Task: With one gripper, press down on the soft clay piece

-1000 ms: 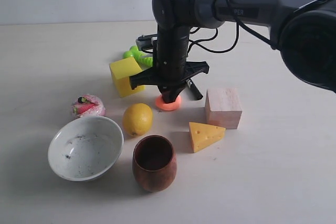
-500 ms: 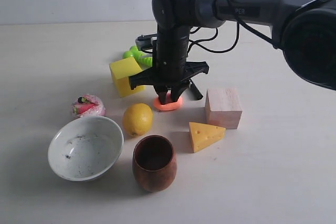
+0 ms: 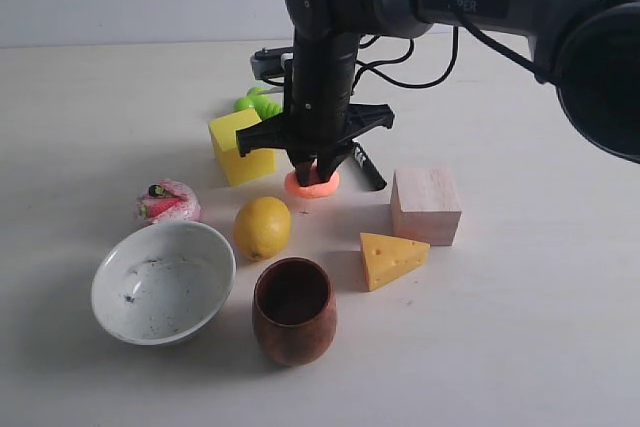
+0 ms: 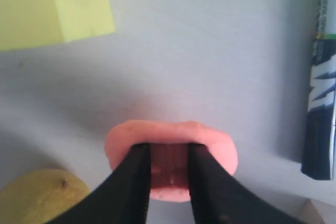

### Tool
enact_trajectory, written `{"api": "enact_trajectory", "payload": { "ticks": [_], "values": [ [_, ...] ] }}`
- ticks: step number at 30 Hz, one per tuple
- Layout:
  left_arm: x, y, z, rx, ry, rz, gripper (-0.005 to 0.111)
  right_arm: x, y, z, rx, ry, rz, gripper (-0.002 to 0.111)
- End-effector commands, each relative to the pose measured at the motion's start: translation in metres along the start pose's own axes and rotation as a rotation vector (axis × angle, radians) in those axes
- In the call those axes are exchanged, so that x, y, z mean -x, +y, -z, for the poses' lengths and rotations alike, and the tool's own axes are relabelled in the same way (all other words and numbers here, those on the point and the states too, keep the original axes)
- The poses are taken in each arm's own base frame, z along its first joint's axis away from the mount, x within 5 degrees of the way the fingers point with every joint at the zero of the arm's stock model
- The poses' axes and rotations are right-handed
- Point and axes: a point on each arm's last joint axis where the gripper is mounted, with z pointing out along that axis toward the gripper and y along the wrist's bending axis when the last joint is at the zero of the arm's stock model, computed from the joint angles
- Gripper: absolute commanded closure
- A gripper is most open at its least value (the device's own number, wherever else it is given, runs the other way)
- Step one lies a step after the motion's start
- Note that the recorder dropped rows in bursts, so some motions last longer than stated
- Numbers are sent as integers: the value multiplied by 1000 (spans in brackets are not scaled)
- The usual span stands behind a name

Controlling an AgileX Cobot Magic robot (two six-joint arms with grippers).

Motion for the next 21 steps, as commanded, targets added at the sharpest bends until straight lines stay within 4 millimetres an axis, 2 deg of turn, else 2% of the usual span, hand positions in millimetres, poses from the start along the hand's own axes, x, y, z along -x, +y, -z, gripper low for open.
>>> {"api": "enact_trajectory", "payload": {
  "ticks": [1,8,16,19,21],
  "values": [
    [-1,0,0,-2,-6,0,103,0,-1,3,-6,-14,1,82],
    [-1,0,0,-2,-6,0,103,1,-1,3,-8,-19,-3,108],
    [-1,0,0,-2,-6,0,103,0,-2,-2,-13,-4,-4,108],
    [-1,0,0,-2,-6,0,103,0,-1,6,-10,-21,-2,108],
    [-1,0,0,-2,-6,0,103,0,-2,18,-22,-41,6,108]
  ]
}}
